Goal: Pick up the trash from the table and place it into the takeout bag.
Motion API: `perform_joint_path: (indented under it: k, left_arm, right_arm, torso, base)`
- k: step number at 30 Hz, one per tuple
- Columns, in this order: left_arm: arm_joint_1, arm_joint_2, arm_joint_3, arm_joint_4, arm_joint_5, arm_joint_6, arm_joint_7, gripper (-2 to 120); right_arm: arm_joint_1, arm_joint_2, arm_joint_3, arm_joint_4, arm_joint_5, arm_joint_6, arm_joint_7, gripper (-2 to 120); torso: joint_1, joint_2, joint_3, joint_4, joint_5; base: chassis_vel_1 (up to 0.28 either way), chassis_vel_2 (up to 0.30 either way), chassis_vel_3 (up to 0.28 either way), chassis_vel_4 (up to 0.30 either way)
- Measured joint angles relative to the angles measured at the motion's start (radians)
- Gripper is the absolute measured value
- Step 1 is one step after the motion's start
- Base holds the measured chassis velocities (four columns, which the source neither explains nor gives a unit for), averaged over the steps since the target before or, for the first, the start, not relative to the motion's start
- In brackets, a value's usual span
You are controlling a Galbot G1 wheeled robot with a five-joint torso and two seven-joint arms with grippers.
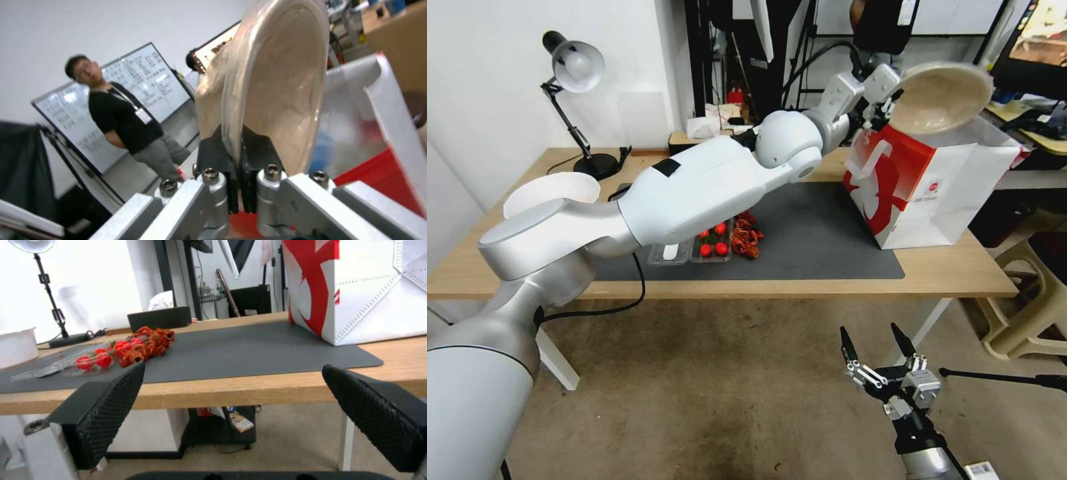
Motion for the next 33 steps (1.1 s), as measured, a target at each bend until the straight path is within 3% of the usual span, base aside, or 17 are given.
perform_joint_path:
  k: [10,11,14,16,18,19,23,24,26,28,30,33]
  left_arm:
    - [-0.002,0.002,0.012,0.004,0.021,-0.002,-0.003,7]
    - [-0.004,0.001,0.012,0.005,0.021,-0.002,-0.006,25]
    - [-0.004,0.001,0.012,0.005,0.021,-0.002,-0.006,25]
    - [-0.006,-0.001,0.012,0.005,0.021,-0.002,-0.006,39]
    - [-0.007,-0.002,0.012,0.005,0.021,-0.001,-0.006,42]
    - [-0.01,-0.004,0.011,0.005,0.02,0.001,-0.008,53]
    - [-0.013,-0.009,0.007,0.006,0.018,0.003,-0.012,65]
    - [-0.015,-0.012,-0.001,0.009,0.016,0.004,-0.017,74]
    - [-0.016,-0.013,-0.001,0.009,0.016,0.005,-0.017,74]
    - [-0.015,-0.011,-0.01,0.008,0.012,0.01,-0.024,88]
    - [-0.014,-0.009,-0.011,0.008,0.011,0.011,-0.025,89]
    - [0.025,0.043,-0.018,-0.033,0.004,0.016,-0.035,99]
  right_arm:
    - [0.004,-0.003,-0.002,-0.004,0.001,0.0,0.0,100]
    - [0.006,-0.004,-0.004,-0.005,0.001,0.0,0.0,100]
    - [0.006,-0.004,-0.004,-0.005,0.001,0.0,0.0,100]
    - [0.007,-0.005,-0.004,-0.006,0.002,0.0,0.0,100]
    - [0.007,-0.006,-0.005,-0.006,0.002,0.0,0.0,100]
    - [0.007,-0.007,-0.005,-0.007,0.002,-0.001,0.0,100]
    - [0.008,-0.008,-0.006,-0.007,0.003,-0.001,0.0,100]
    - [0.008,-0.009,-0.008,-0.007,0.004,-0.001,0.0,100]
    - [0.008,-0.009,-0.008,-0.007,0.004,-0.001,0.0,100]
    - [0.009,-0.006,-0.013,-0.007,0.004,-0.002,0.0,100]
    - [0.008,-0.006,-0.014,-0.007,0.004,-0.002,0.0,100]
    - [0.006,-0.005,-0.017,0.005,0.004,-0.002,0.0,100]
  torso:
    - [0.0,0.0,0.0,-0.0001,0.0]
    - [0.0,0.0,0.0,0.0,0.0]
    - [0.0,0.0,0.0,0.0,0.0]
    - [0.0,0.0,0.0,0.0,0.0]
    - [0.0,0.0,0.0,-0.0001,0.0]
    - [0.0,0.0,0.0,-0.0002,0.0]
    - [0.0,0.0,0.0,-0.0001,0.0]
    - [0.0,0.0,0.0,-0.0001,0.0001]
    - [0.0,0.0,0.0,-0.0002,0.0001]
    - [0.0,0.0,0.0,-0.0003,0.0001]
    - [0.0,0.0,0.0,-0.0003,0.0002]
    - [0.0,0.0,0.0,-0.0001,0.0]
  base:
    - [0.0,0.0,0.0,0.0]
    - [0.0,0.0,0.0,0.0]
    - [0.0,0.0,0.0,0.0]
    - [0.0,0.0,0.0,0.0]
    - [0.0,0.0,0.0,0.0]
    - [0.0,0.0,0.0,0.0]
    - [0.0,0.0,0.0,0.0]
    - [0.0,0.0,0.0,0.0]
    - [0.0,0.0,0.0,0.0]
    - [0.0,0.0,0.0,0.0]
    - [0.0,0.0,0.0,0.0]
    - [0.0,0.0,0.0,0.0]
